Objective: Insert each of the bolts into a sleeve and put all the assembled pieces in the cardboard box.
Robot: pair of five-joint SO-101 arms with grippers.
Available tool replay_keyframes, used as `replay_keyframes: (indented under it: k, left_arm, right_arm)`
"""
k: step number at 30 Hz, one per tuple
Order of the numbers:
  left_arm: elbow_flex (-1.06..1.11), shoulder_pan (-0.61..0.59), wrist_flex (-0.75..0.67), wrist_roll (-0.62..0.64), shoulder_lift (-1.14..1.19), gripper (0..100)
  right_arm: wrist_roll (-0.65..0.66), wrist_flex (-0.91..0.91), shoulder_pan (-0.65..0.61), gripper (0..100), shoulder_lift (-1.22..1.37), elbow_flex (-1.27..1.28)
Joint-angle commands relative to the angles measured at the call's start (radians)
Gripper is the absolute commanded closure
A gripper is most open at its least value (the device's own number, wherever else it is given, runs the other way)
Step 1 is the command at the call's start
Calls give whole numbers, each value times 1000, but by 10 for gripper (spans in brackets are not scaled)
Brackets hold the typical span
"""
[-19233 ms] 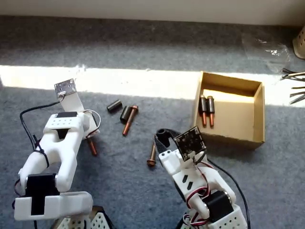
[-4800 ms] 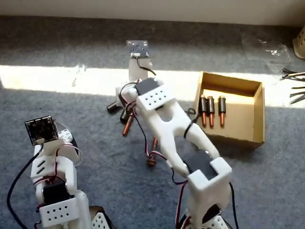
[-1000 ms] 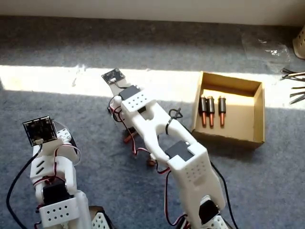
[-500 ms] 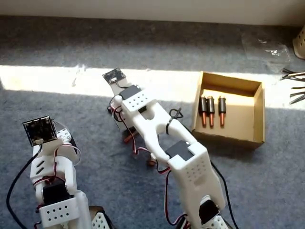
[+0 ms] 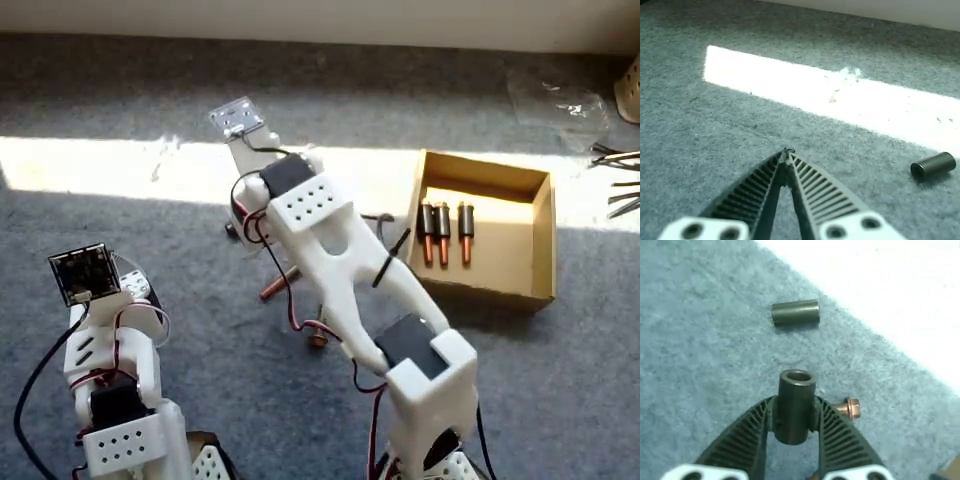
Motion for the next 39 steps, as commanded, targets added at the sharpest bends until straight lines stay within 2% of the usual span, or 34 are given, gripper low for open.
replay_keyframes:
  k: [1, 5, 10, 24, 31, 34, 39]
  left_arm:
    - [-8, 1, -20, 0, -16, 995]
    - [-8, 79, -17, -17, -16, 993]
    - [8, 150, -17, -114, -16, 994]
    - [-33, 166, 37, -112, -18, 995]
    - [-33, 374, 35, -126, -18, 995]
    - [-31, 466, 35, -239, -18, 995]
    - [-25, 555, 34, -437, -18, 995]
  right_arm:
    - [11, 51, 27, 995, -173, -53]
    - [11, 93, 73, 995, -311, -51]
    - [11, 153, 124, 995, -470, -47]
    - [11, 257, 131, 995, -766, -45]
    - [11, 346, 131, 995, -895, -45]
    - [11, 371, 131, 995, -946, -45]
    - [11, 394, 136, 995, -1013, -15]
